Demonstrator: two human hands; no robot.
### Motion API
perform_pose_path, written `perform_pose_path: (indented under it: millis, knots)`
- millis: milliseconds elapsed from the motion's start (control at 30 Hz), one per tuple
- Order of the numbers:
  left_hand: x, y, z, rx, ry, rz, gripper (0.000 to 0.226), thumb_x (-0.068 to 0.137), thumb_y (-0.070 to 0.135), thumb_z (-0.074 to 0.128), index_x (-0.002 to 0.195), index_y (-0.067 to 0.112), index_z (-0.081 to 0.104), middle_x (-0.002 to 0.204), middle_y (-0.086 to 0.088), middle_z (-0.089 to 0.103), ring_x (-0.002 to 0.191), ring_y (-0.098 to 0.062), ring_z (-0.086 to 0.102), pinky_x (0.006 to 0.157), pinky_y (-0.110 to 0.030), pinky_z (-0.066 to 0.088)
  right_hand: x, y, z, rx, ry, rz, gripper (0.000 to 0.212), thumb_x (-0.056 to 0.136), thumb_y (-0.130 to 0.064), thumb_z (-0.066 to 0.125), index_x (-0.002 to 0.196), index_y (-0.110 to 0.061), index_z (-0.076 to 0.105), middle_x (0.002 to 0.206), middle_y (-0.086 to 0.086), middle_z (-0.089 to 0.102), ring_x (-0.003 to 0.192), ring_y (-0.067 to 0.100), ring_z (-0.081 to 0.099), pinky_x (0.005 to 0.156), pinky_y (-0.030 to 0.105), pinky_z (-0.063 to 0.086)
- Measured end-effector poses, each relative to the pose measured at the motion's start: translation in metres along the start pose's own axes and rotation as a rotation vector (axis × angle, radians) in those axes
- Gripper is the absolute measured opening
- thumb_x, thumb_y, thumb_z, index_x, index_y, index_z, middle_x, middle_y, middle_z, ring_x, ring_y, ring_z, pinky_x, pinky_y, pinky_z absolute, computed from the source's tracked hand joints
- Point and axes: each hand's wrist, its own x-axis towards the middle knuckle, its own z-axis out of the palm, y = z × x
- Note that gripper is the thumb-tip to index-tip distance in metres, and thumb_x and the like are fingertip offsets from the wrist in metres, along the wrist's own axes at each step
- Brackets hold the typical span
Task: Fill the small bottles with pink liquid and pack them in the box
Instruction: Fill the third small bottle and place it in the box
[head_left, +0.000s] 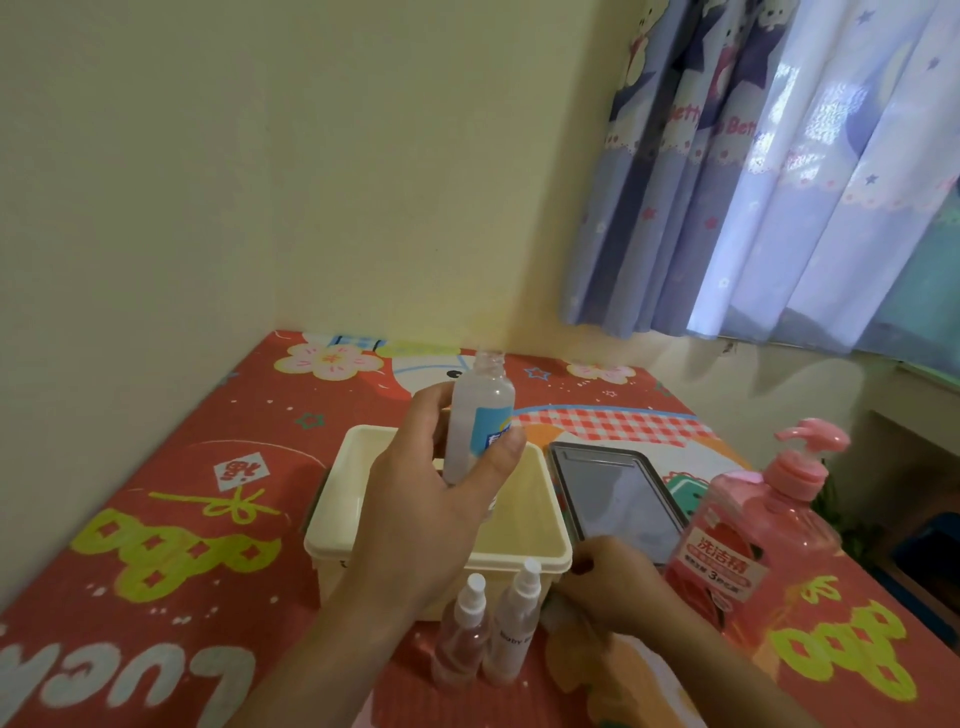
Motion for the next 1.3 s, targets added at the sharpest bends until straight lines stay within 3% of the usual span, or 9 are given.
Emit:
perform_pose_path:
  millis: [100,233,333,400,467,633,833,967,1300]
  knots:
    - [0.002,-0.003,-0.003,0.032,-0.008,-0.008,0.032,0.081,0.059,0.064,0.11,0.052,0.053,0.103,0.03,0.066,0.098,0.004,0.064,0.067,-0.008,0.05,-0.004,0.004,-0.015,0.041,0.037,0.027,0.014,0.088,-0.035,0.068,0.079,-0.024,0.07,0.073,-0.003,0.072,0.066,0.008,0.069,0.06,0.023,0.059]
    - [0.003,-0.008,-0.005,0.056,-0.032,-0.02,0.035,0.081,0.061,0.064,0.113,0.049,0.055,0.102,0.028,0.066,0.096,0.002,0.064,0.071,-0.015,0.053,-0.019,-0.005,-0.044,0.046,0.155,0.0,0.01,0.09,-0.034,0.067,0.085,-0.026,0.067,0.074,-0.004,0.07,0.066,0.01,0.068,0.065,0.028,0.06]
    - [0.003,-0.01,-0.005,0.072,-0.054,-0.031,0.04,0.082,0.059,0.066,0.117,0.045,0.056,0.102,0.027,0.067,0.095,0.002,0.065,0.073,-0.017,0.054,-0.036,-0.025,-0.073,0.097,0.334,-0.091,0.007,0.088,-0.03,0.068,0.082,-0.028,0.065,0.068,-0.006,0.069,0.06,0.008,0.065,0.056,0.029,0.057]
    - [0.003,-0.012,-0.006,0.088,-0.072,-0.033,0.041,0.079,0.061,0.066,0.116,0.046,0.055,0.101,0.027,0.067,0.093,0.002,0.065,0.072,-0.017,0.054,-0.047,-0.042,-0.093,0.215,0.427,-0.163,0.006,0.086,-0.027,0.071,0.084,-0.027,0.065,0.07,-0.005,0.071,0.064,0.012,0.068,0.064,0.036,0.06]
    - [0.002,-0.012,-0.006,0.108,-0.087,-0.039,0.043,0.074,0.066,0.064,0.113,0.048,0.054,0.1,0.028,0.066,0.092,0.003,0.065,0.069,-0.015,0.053,-0.058,-0.062,-0.11,0.421,0.438,-0.242,0.01,0.086,-0.021,0.074,0.09,-0.025,0.066,0.077,-0.001,0.075,0.069,0.015,0.072,0.071,0.039,0.062]
    - [0.002,-0.014,-0.005,0.177,-0.106,-0.076,0.047,0.07,0.073,0.061,0.11,0.051,0.051,0.104,0.037,0.06,0.096,0.012,0.059,0.066,-0.004,0.045,-0.081,-0.101,-0.139,0.757,0.452,-0.478,0.015,0.09,-0.014,0.07,0.095,-0.028,0.068,0.085,-0.003,0.077,0.077,0.017,0.075,0.067,0.026,0.062]
    - [0.004,-0.019,-0.007,0.255,-0.156,-0.131,0.037,0.08,0.058,0.07,0.108,0.058,0.046,0.101,0.041,0.057,0.092,0.015,0.058,0.061,-0.008,0.047,-0.086,-0.126,-0.162,0.927,0.511,-0.571,0.02,0.092,-0.02,0.069,0.111,-0.014,0.067,0.092,0.0,0.078,0.083,0.019,0.076,0.075,0.034,0.062]
    - [0.004,-0.022,-0.006,0.27,-0.16,-0.162,0.038,0.082,0.056,0.071,0.111,0.055,0.047,0.094,0.029,0.064,0.089,0.014,0.059,0.063,-0.013,0.046,-0.085,-0.133,-0.168,1.008,0.553,-0.591,0.024,0.092,-0.016,0.068,0.114,-0.008,0.066,0.097,0.006,0.076,0.086,0.023,0.076,0.082,0.039,0.06]
    - [0.001,-0.022,-0.002,0.266,-0.192,-0.137,0.04,0.082,0.057,0.07,0.114,0.053,0.047,0.097,0.029,0.064,0.092,0.013,0.059,0.066,-0.009,0.049,-0.075,-0.135,-0.152,0.998,0.495,-0.554,0.019,0.091,-0.02,0.069,0.109,-0.014,0.066,0.09,-0.003,0.077,0.081,0.015,0.076,0.065,0.021,0.059]
